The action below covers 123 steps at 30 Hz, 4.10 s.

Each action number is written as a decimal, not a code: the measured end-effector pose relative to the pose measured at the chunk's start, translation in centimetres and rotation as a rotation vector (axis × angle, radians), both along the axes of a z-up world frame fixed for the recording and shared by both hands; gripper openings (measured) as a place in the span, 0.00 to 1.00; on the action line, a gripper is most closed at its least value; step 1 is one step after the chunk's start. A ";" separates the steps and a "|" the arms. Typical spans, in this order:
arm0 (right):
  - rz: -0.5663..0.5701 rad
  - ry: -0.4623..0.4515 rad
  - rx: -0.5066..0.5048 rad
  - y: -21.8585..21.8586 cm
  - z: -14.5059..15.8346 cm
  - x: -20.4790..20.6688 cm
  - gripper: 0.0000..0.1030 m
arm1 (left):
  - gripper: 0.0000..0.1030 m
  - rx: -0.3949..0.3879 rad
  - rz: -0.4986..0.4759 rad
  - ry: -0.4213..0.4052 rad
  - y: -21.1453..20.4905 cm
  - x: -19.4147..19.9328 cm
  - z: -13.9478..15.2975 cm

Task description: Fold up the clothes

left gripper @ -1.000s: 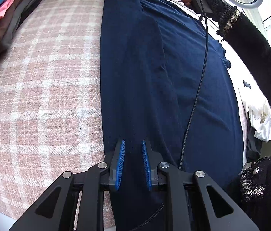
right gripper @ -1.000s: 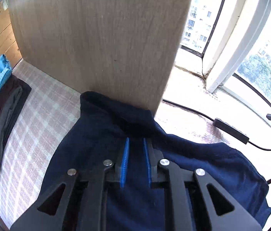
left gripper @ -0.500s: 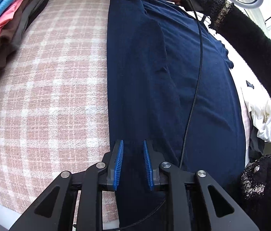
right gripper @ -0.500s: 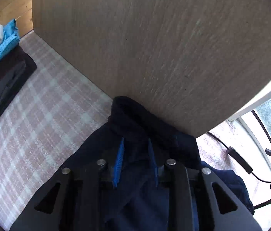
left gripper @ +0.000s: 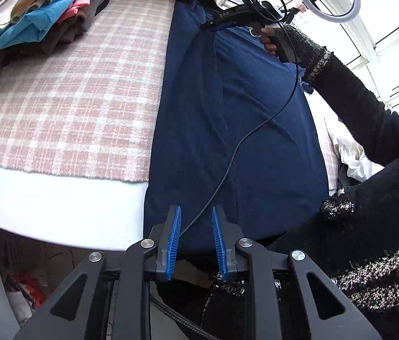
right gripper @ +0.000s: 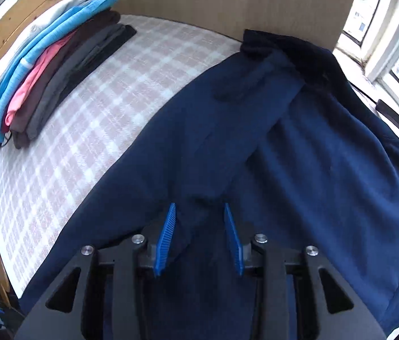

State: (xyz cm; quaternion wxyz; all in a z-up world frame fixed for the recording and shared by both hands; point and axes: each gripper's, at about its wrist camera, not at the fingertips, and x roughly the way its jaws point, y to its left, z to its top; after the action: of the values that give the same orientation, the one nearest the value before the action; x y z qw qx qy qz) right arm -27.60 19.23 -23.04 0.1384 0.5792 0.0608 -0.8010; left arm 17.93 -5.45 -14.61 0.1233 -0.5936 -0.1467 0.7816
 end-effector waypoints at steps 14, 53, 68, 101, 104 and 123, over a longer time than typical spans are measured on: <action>-0.015 -0.123 -0.221 -0.5 -0.9 5.9 0.41 | 0.29 -0.057 -0.145 0.077 11.3 -2.4 -5.0; 0.289 -0.014 -0.035 -12.0 -1.6 15.9 0.13 | 0.21 0.009 0.236 0.063 -0.3 6.2 -6.9; -0.200 0.278 -0.225 10.9 17.0 33.8 0.39 | 0.23 0.034 -0.214 0.244 11.8 4.7 -1.7; -0.641 0.061 -0.268 48.0 4.3 14.3 0.40 | 0.32 -0.175 -0.863 0.322 52.7 -32.8 -3.1; -0.617 0.025 -0.267 48.2 2.1 13.0 0.40 | 0.32 -0.202 -0.891 0.301 53.8 -33.9 -4.6; -0.496 0.042 -0.243 46.4 -0.4 10.0 0.15 | 0.04 -0.128 -0.845 0.296 52.7 -36.3 -6.7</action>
State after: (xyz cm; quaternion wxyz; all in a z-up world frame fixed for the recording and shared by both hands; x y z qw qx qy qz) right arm -17.62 65.63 -23.49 0.0052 0.5386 -0.1767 -0.8238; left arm -18.40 47.21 -21.28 0.4143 -0.4895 0.1765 0.7467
